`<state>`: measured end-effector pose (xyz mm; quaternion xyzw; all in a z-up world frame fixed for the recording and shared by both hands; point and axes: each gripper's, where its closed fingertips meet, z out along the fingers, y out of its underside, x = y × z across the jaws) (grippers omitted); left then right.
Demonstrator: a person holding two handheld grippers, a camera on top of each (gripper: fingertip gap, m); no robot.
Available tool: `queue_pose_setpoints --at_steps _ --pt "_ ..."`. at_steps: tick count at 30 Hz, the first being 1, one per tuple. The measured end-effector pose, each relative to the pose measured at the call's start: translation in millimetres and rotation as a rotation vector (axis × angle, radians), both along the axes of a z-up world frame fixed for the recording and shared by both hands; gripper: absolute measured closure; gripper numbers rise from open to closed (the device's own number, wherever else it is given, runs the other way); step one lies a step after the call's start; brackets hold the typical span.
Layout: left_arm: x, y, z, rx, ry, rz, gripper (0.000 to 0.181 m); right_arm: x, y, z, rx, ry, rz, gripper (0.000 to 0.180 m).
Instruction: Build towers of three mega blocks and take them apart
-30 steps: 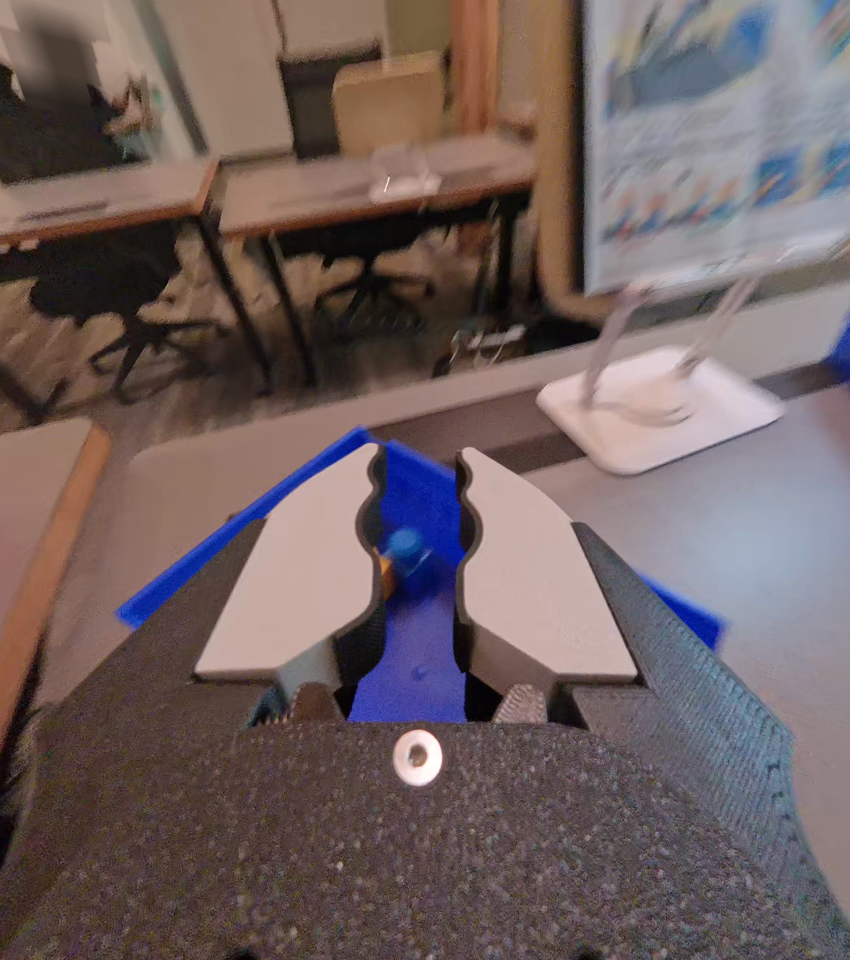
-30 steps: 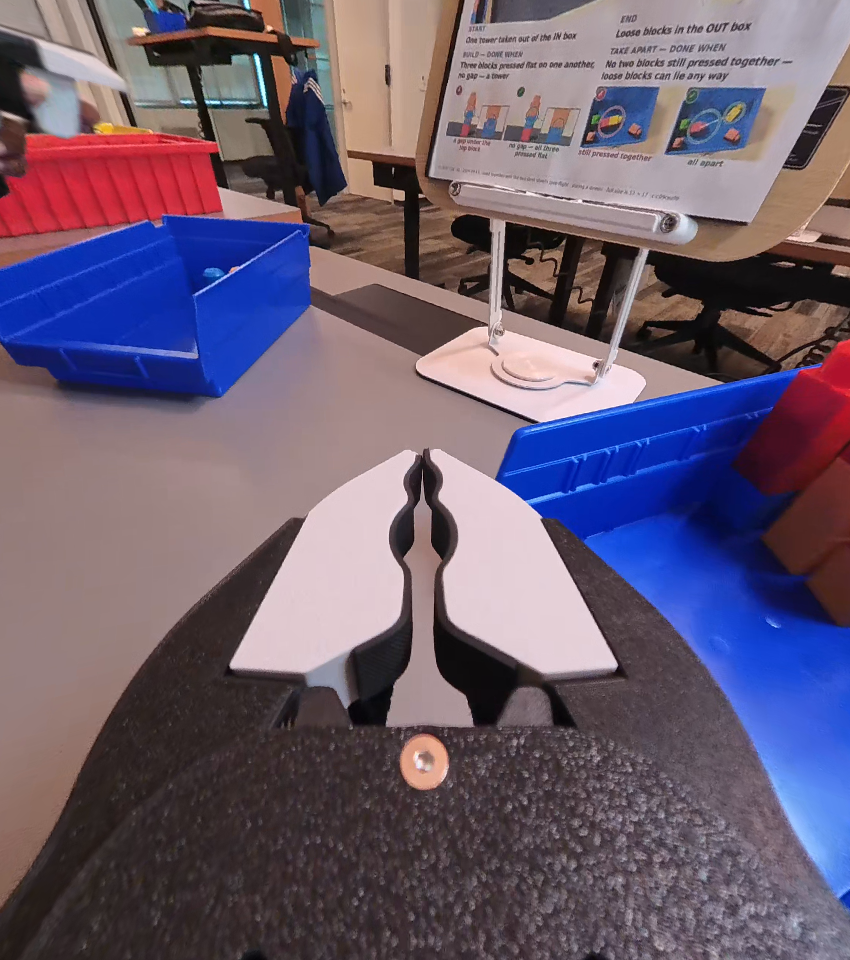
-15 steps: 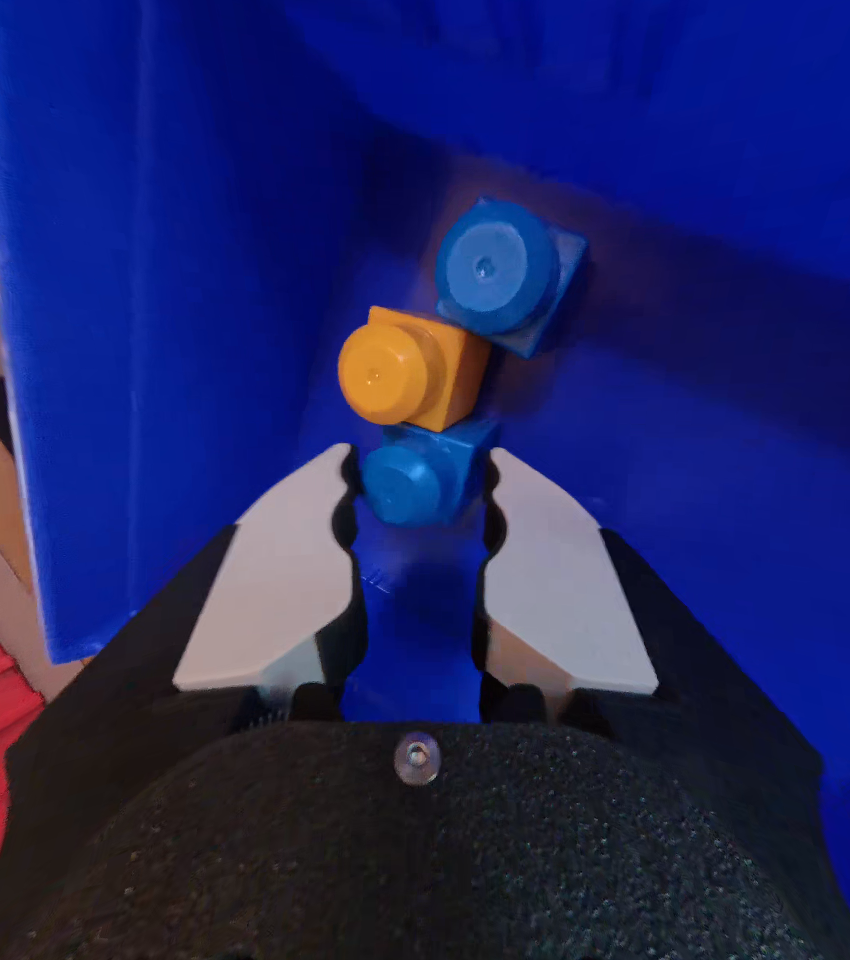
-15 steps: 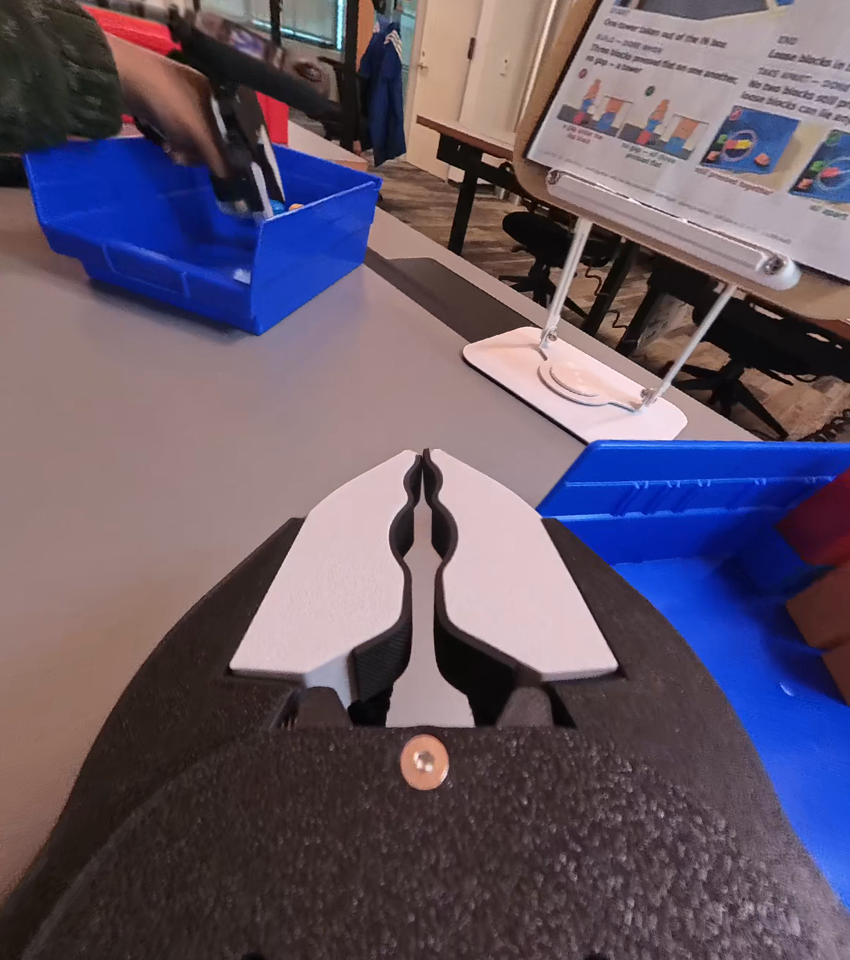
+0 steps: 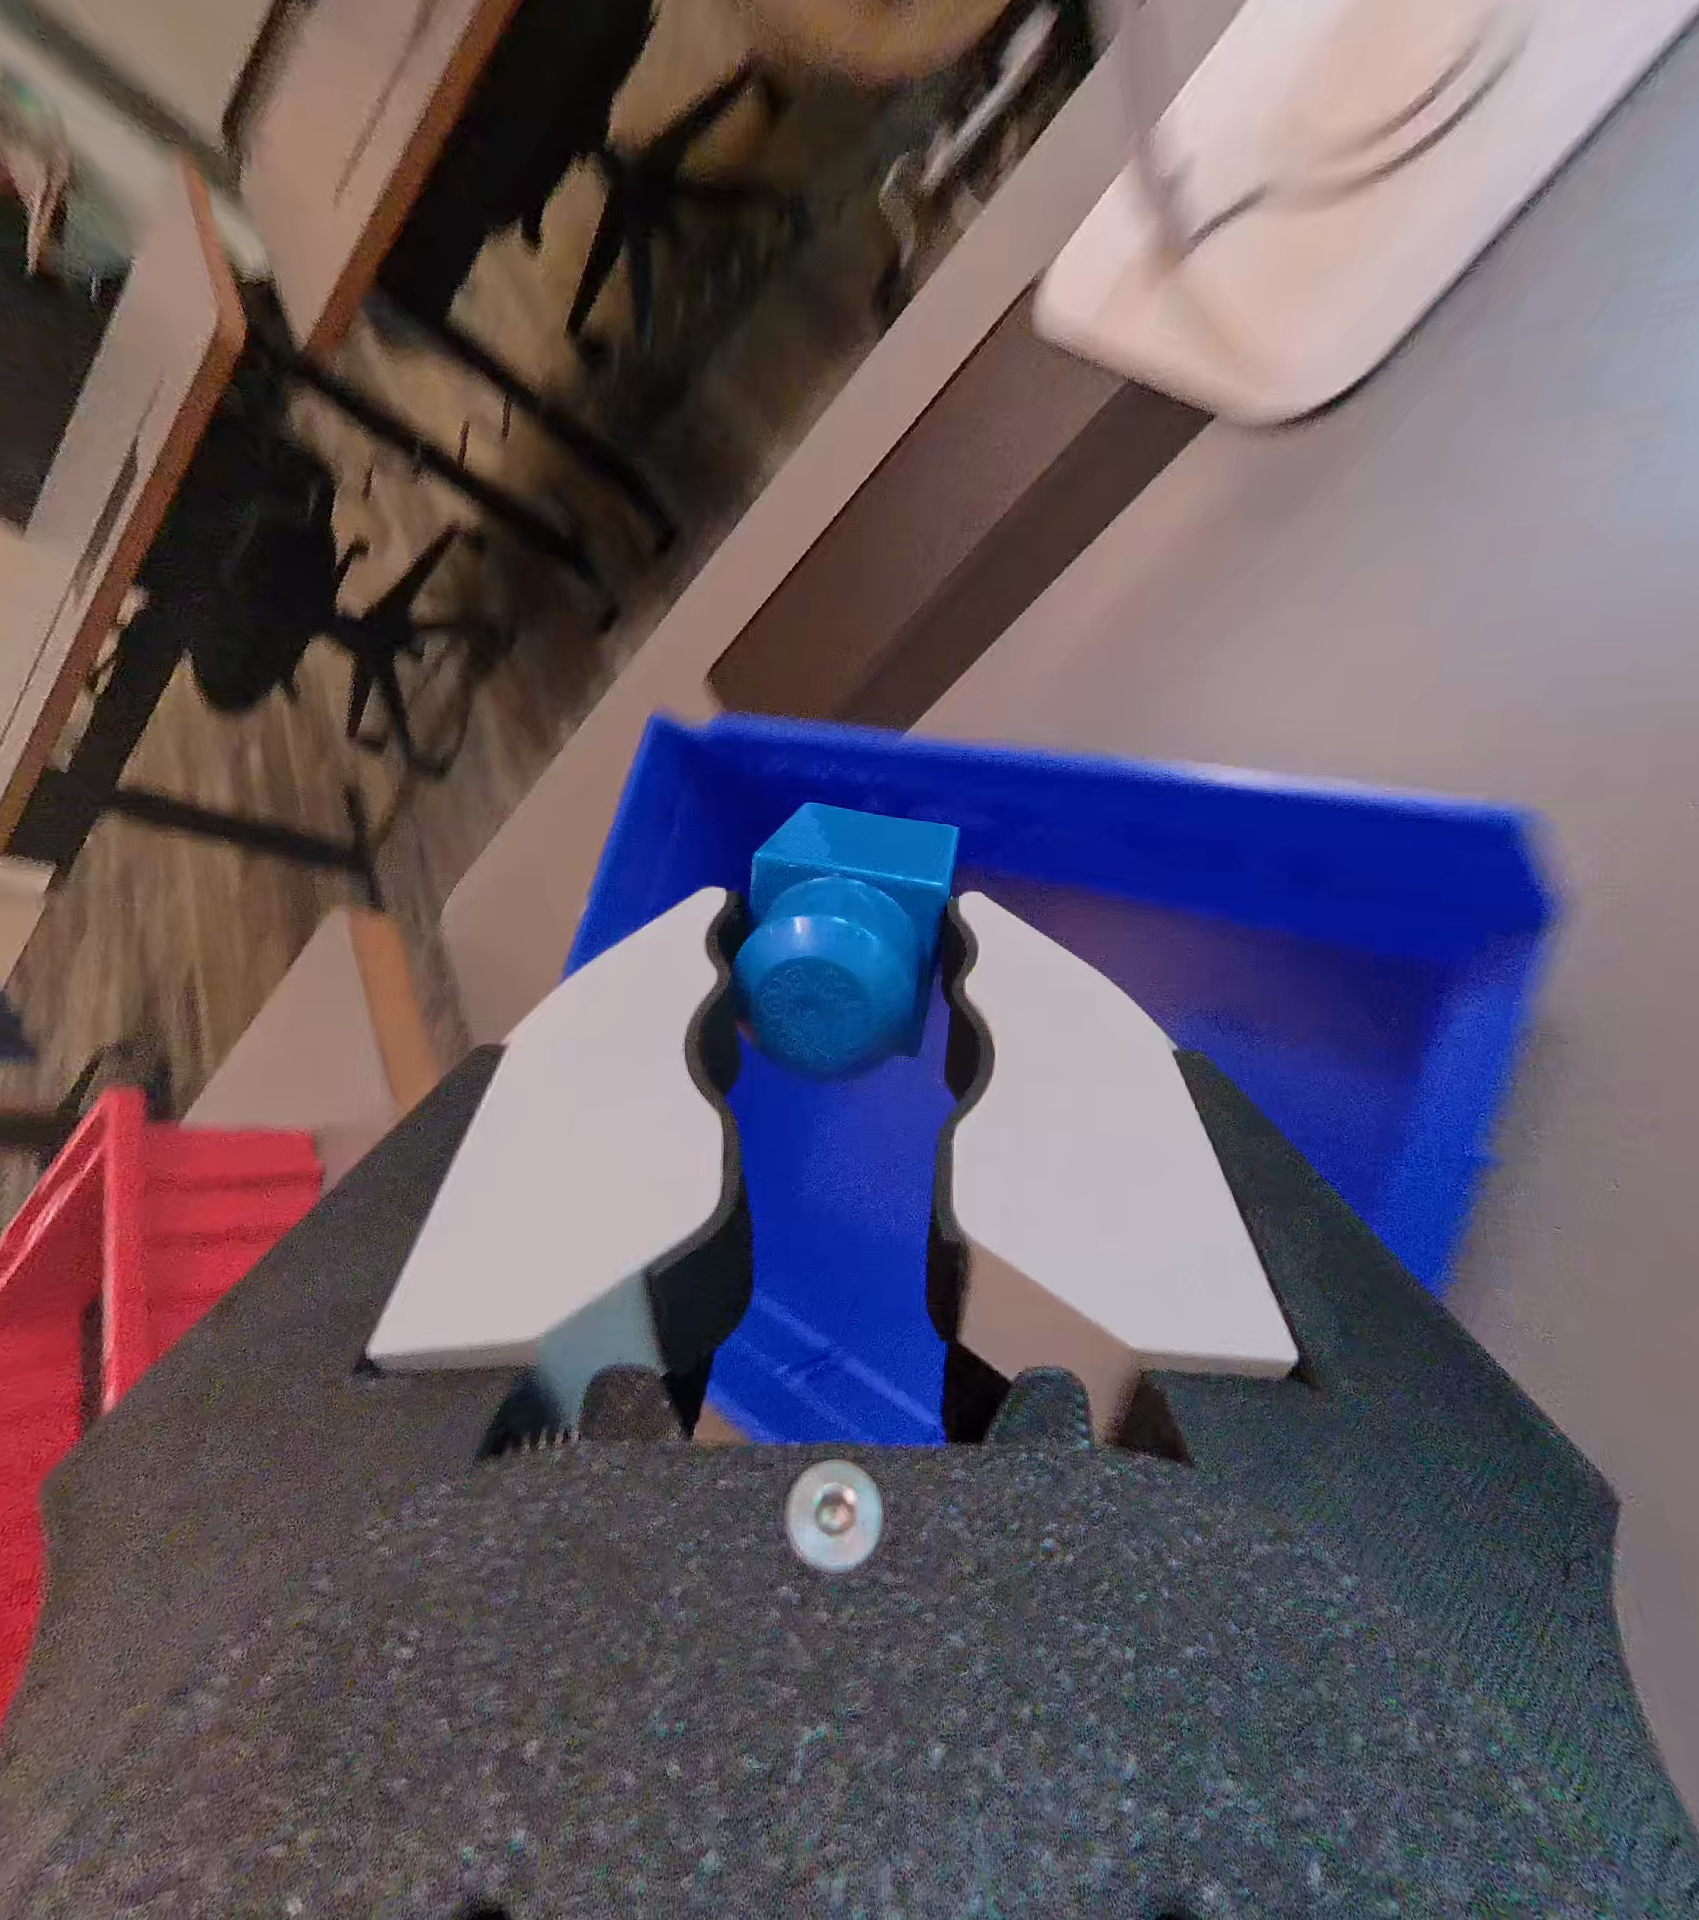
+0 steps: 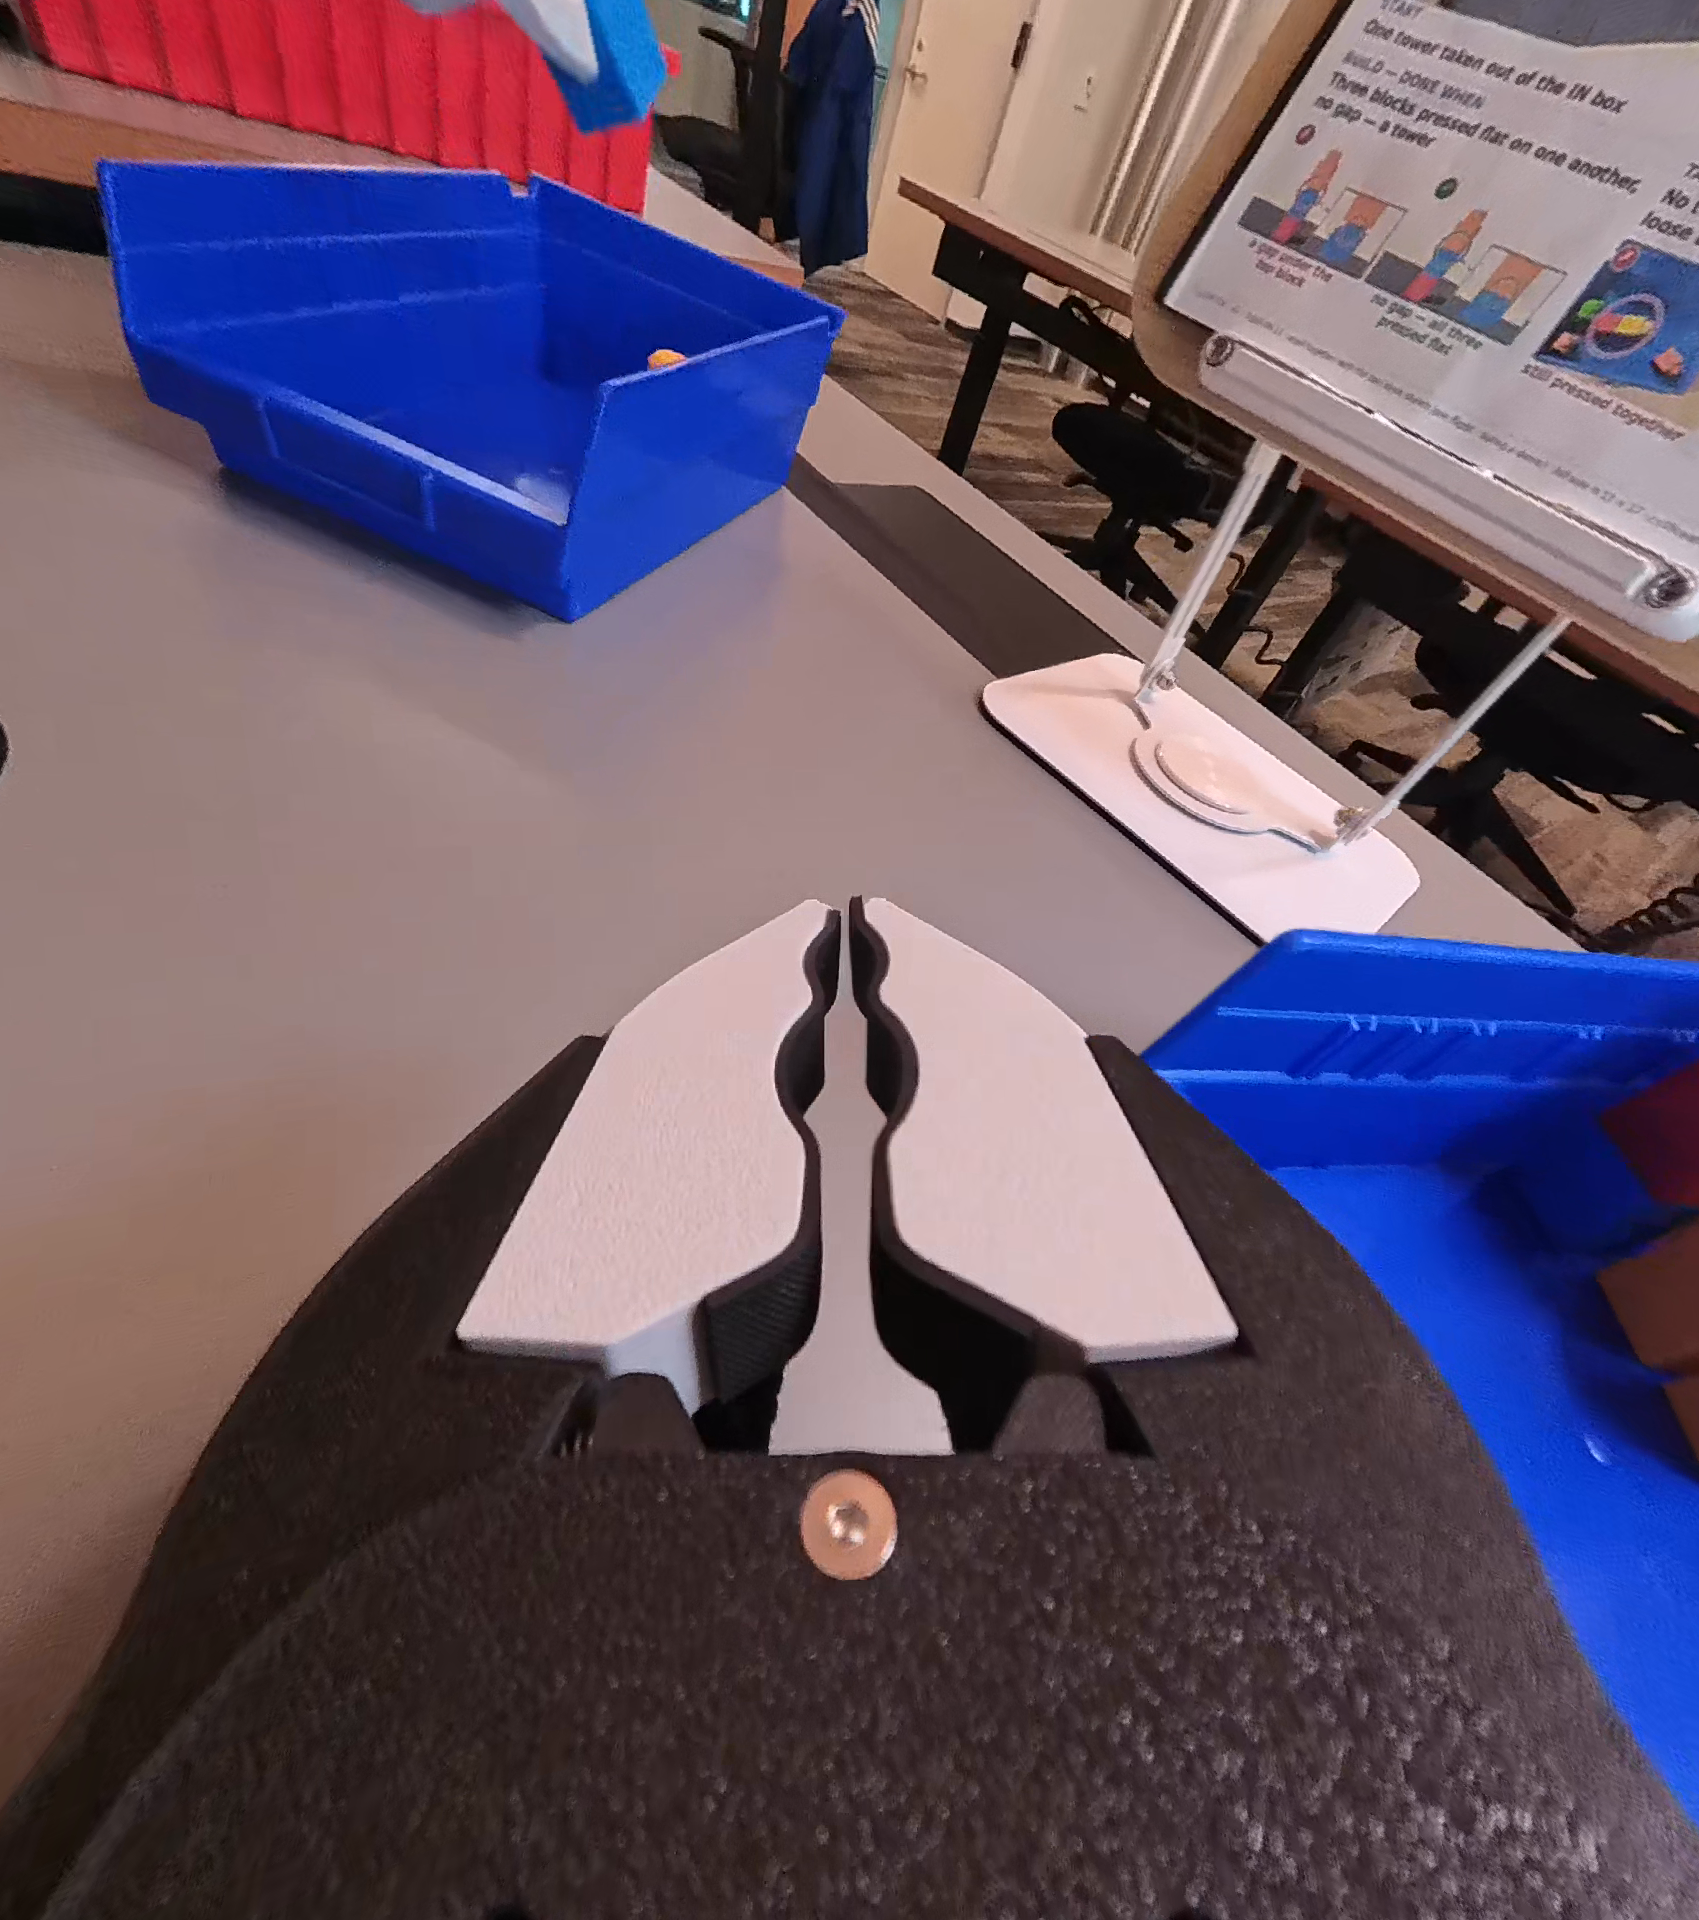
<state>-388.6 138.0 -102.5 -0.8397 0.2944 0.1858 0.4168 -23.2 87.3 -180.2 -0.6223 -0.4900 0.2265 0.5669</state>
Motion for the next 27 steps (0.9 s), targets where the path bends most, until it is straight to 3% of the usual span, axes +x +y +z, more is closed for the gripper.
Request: queue_pose_setpoints --at_steps 5,13,20,25,27 --pt "119.2 -48.8 -2.9 0.008 -0.087 -0.322 0.145 -13.6 -13.8 -2.3 0.042 -0.051 0.043 0.173" --pt "254.2 -108.1 -81.0 -0.211 -0.070 -0.659 0.145 -29.9 -34.9 -15.0 0.092 -0.135 0.137 0.159" --pt "293.7 -126.7 -141.8 -0.491 -0.044 -0.727 0.145 -24.7 -29.4 -15.1 0.050 -0.104 0.128 0.159" --pt "298.6 -128.3 -162.9 -0.532 -0.020 -0.727 0.144 -21.8 -26.3 -15.4 0.028 -0.093 0.120 0.159" --pt "299.9 -130.3 -164.4 -0.533 -0.038 -0.731 0.134 -21.6 -25.8 -16.3 0.023 -0.093 0.118 0.159"
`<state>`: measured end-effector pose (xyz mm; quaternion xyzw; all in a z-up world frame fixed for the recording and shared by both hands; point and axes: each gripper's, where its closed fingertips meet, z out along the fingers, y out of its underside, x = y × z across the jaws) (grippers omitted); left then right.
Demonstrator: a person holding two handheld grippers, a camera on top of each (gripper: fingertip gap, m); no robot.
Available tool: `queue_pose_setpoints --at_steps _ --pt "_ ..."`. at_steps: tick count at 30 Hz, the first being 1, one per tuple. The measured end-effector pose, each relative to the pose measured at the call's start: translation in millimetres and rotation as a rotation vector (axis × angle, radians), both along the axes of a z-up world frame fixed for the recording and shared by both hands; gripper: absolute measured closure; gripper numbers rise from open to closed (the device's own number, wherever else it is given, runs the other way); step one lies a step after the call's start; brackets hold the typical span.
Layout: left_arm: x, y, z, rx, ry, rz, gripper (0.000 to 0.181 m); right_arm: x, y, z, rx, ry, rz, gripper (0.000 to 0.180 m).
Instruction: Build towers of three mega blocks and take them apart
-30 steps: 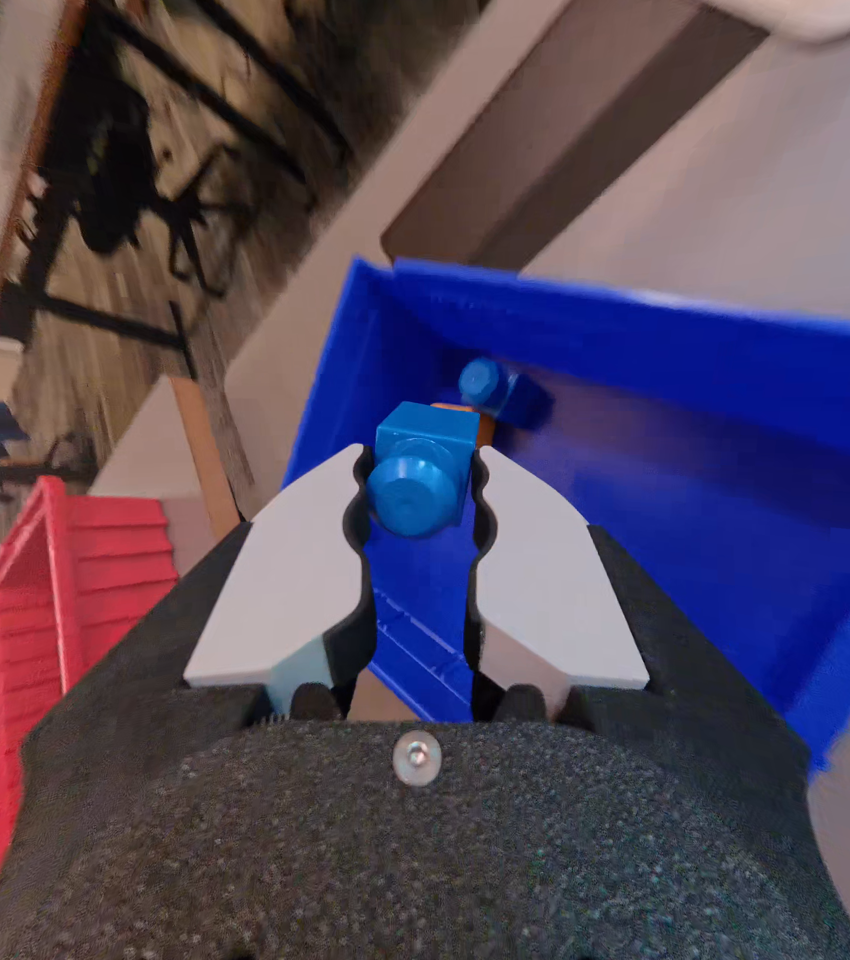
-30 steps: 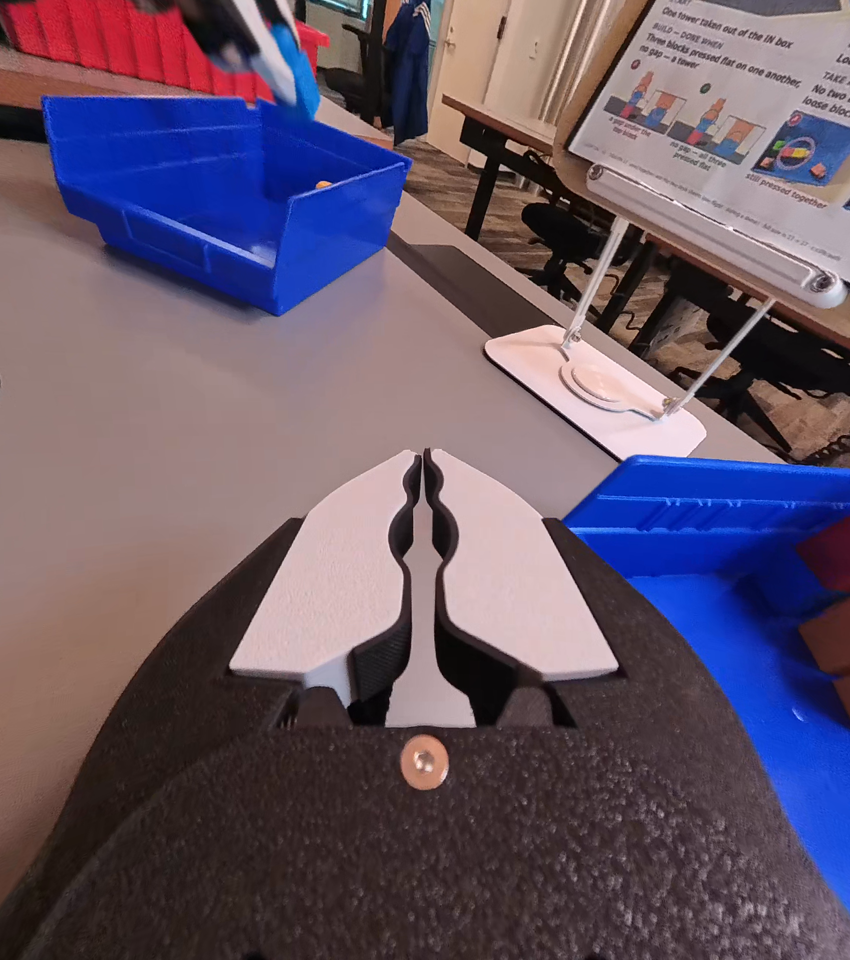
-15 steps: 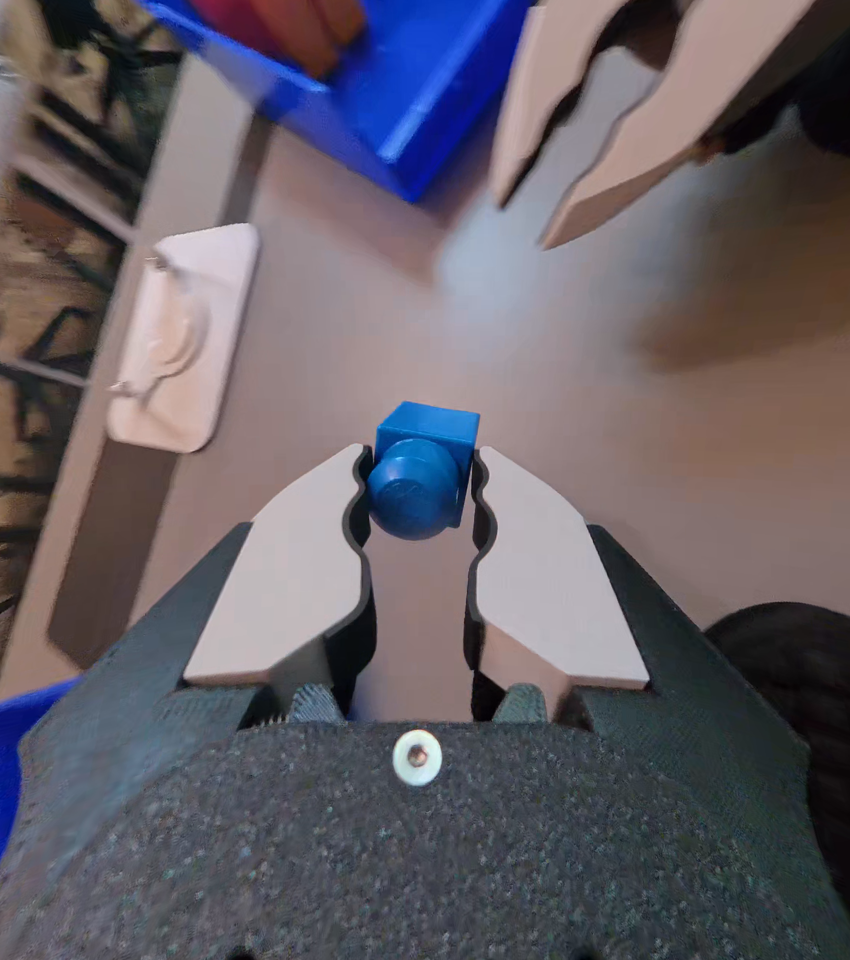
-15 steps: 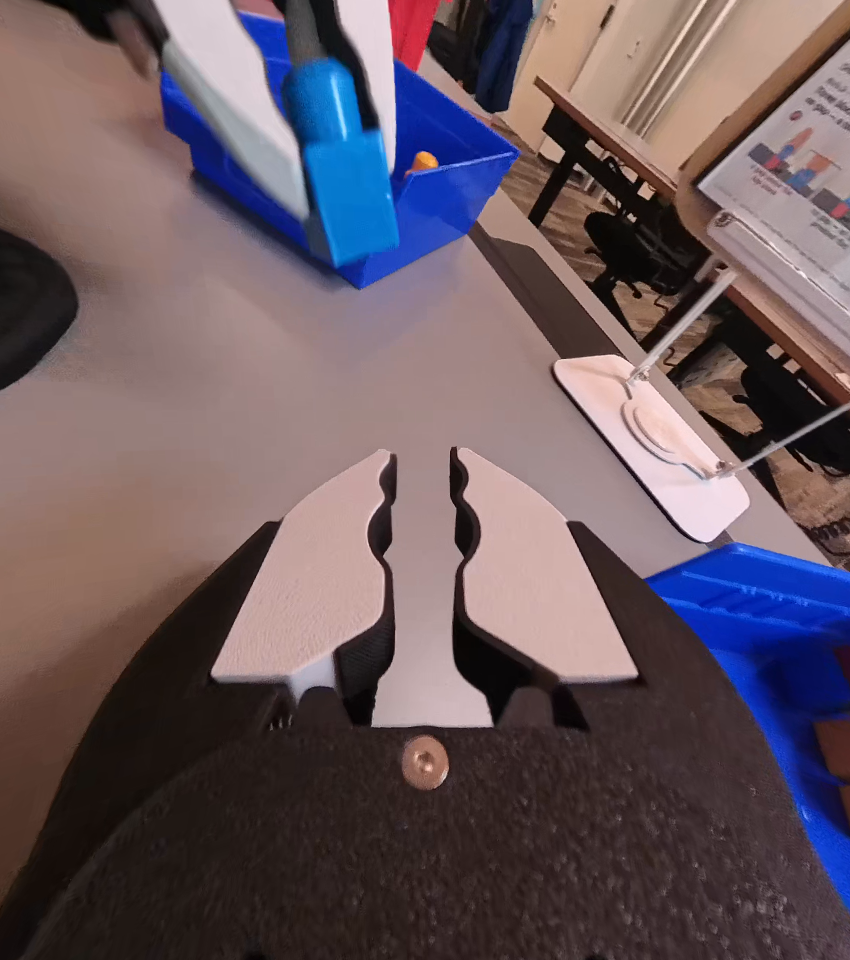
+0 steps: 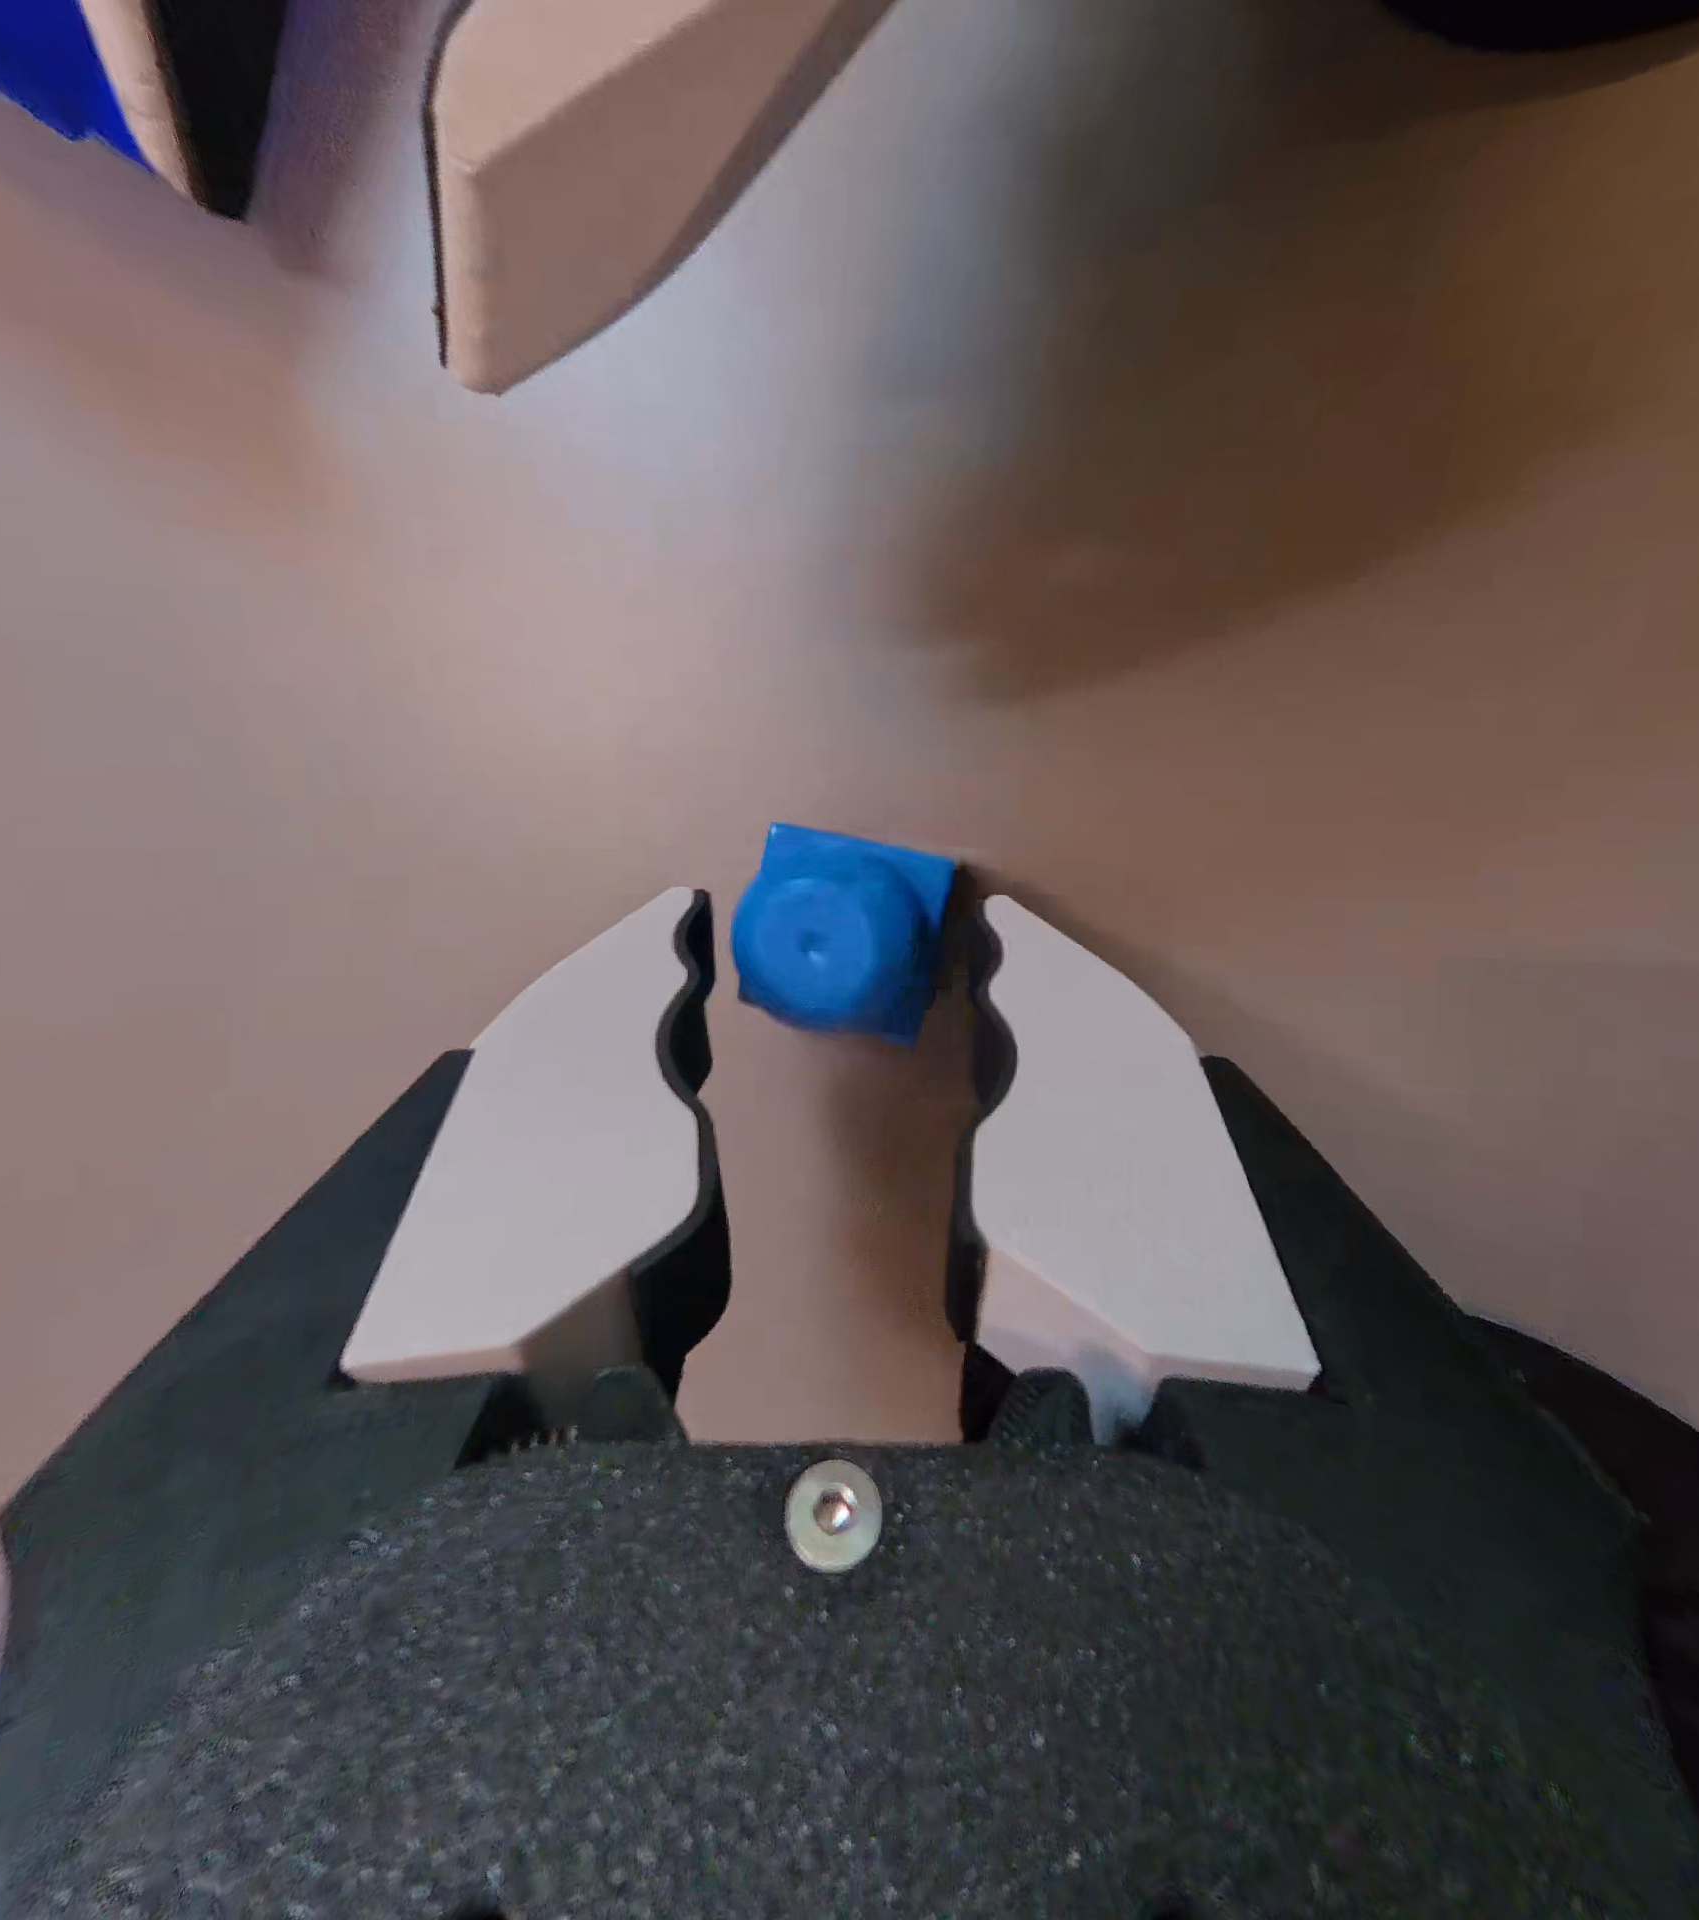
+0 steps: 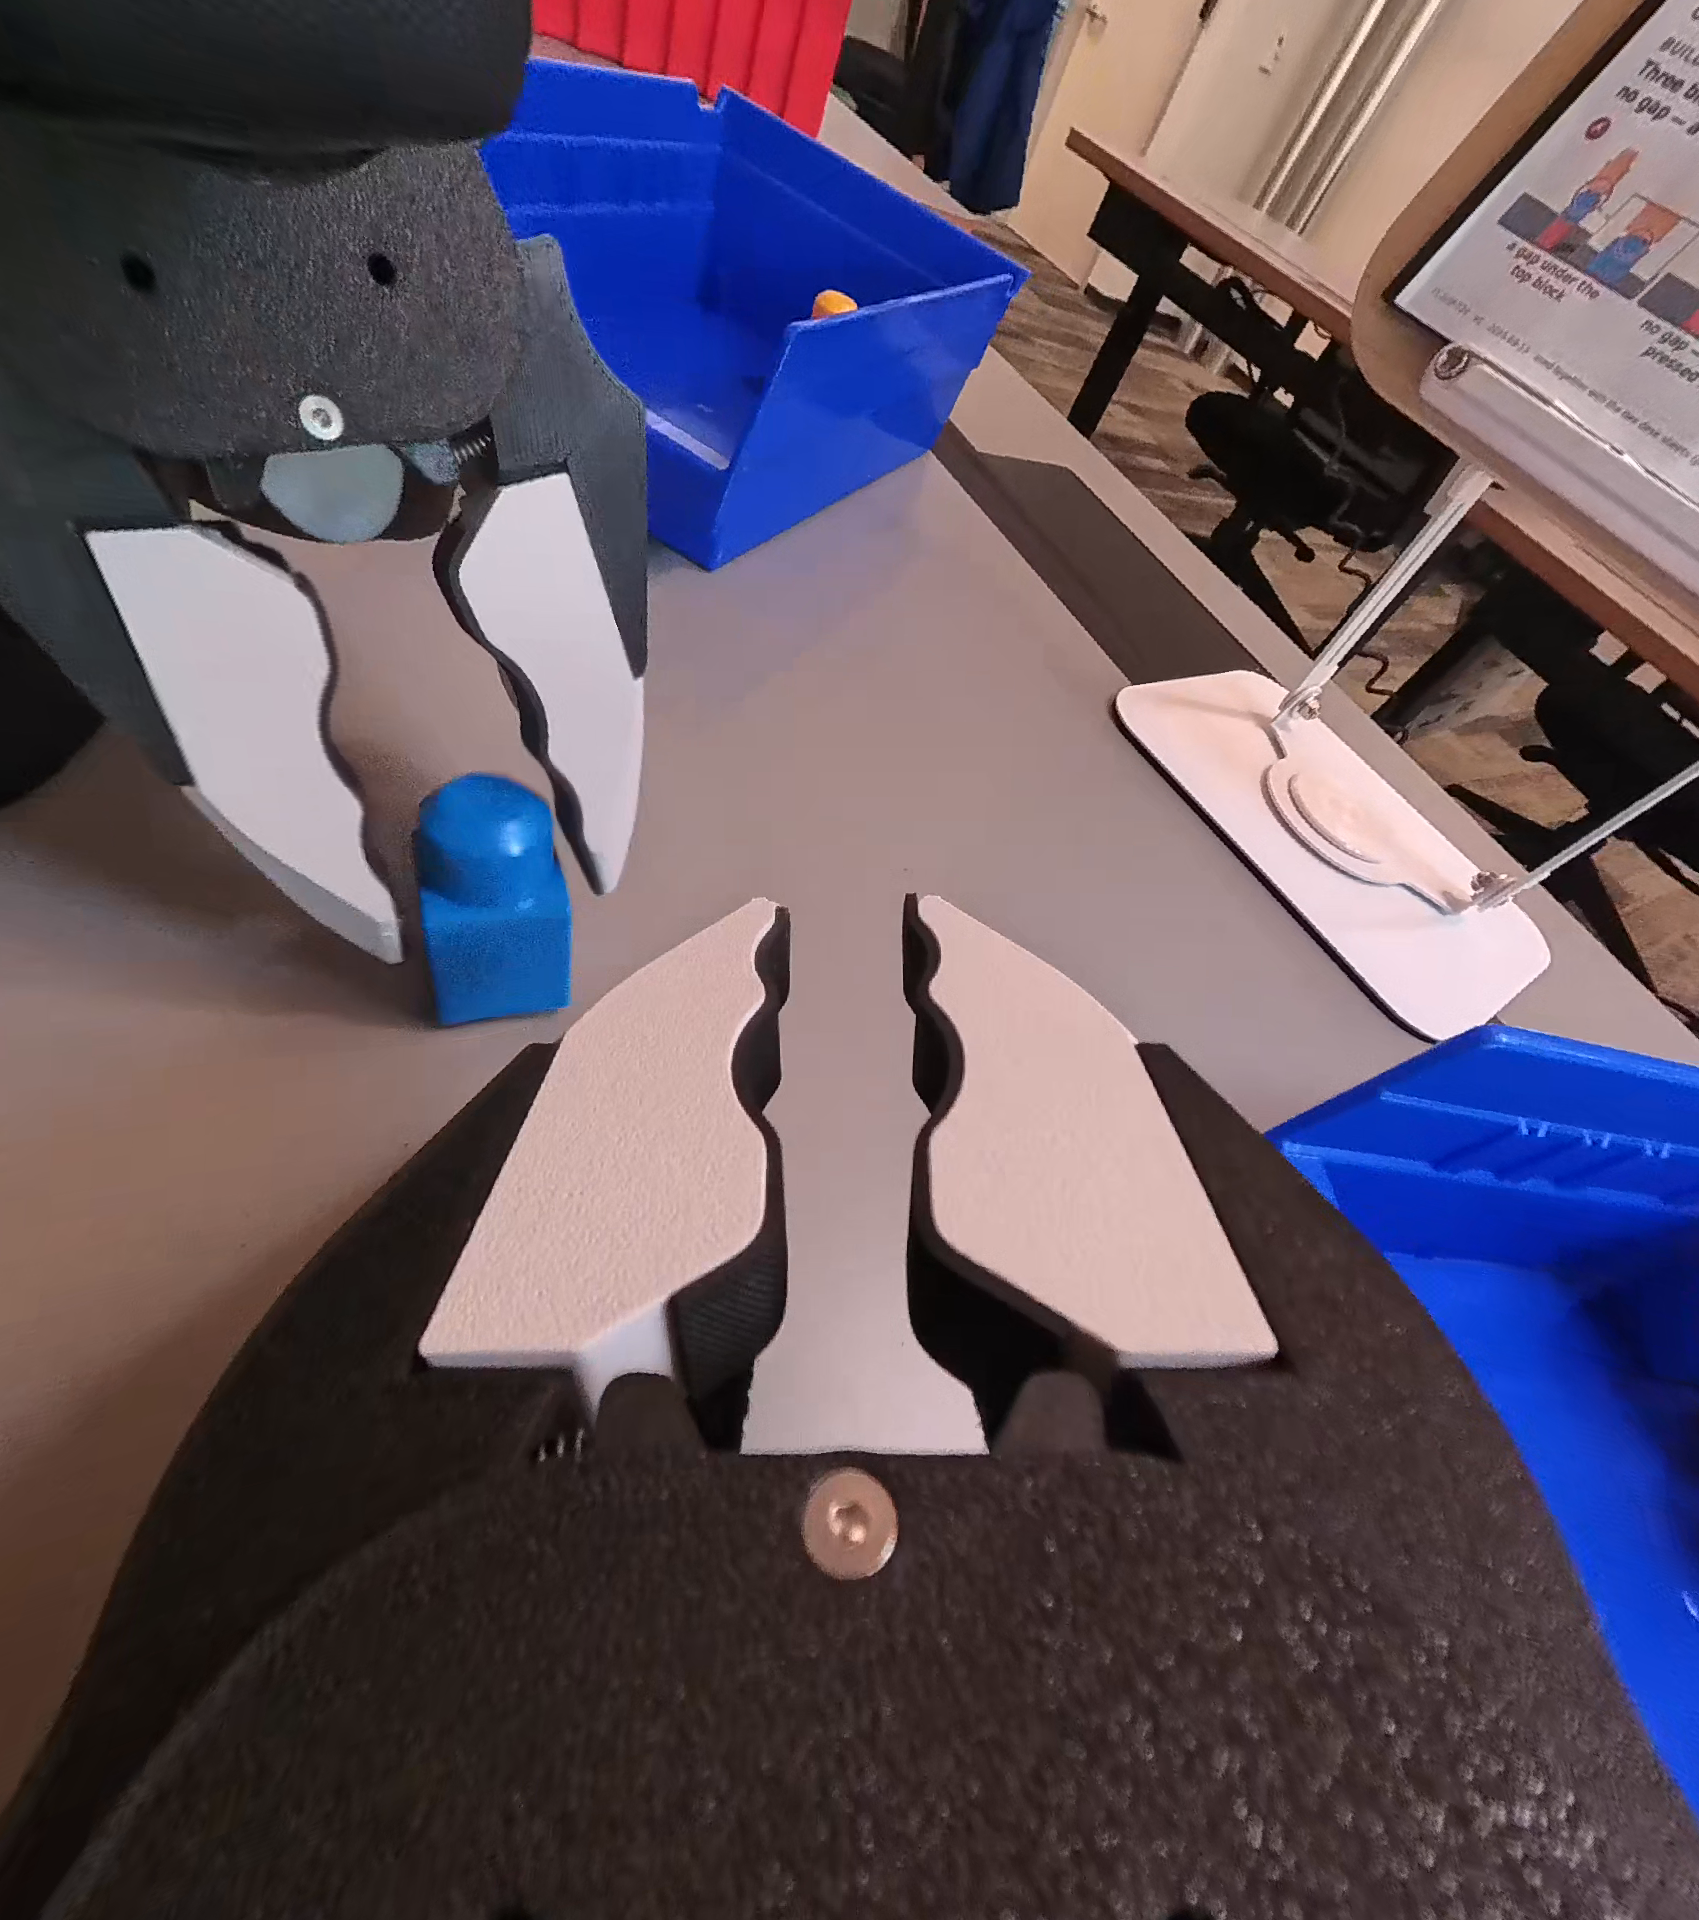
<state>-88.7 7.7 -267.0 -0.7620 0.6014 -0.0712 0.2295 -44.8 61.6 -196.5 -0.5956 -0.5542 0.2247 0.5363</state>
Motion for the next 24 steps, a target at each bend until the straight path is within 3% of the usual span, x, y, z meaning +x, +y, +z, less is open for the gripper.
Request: queue_pose_setpoints --at_steps 2,5,9,11,13,17,24 --pt "-1.9 -0.1 11.1 0.004 -0.054 0.020 0.130 1.0 0.6 0.5 0.003 0.001 -0.005 0.159" --pt "-24.0 17.9 58.1 0.096 -0.202 0.123 0.128 3.4 2.2 4.6 0.006 0.021 -0.015 0.159" --pt "-126.6 87.1 143.9 0.363 -0.378 0.474 0.129 5.0 4.2 9.4 -0.028 0.061 -0.018 0.160" --pt "-196.0 121.3 165.7 0.433 -0.415 0.655 0.129 5.2 4.3 10.3 -0.040 0.072 -0.016 0.160" --pt "-263.0 149.6 160.6 0.412 -0.365 0.802 0.130 5.3 4.1 10.4 -0.040 0.072 -0.015 0.160" --pt "-351.3 178.5 110.0 0.263 -0.163 0.897 0.127 5.1 3.7 9.3 -0.037 0.066 -0.011 0.160" --pt "-393.5 192.6 25.8 0.077 0.124 0.895 0.116 5.2 4.8 4.9 -0.061 0.064 0.002 0.160"
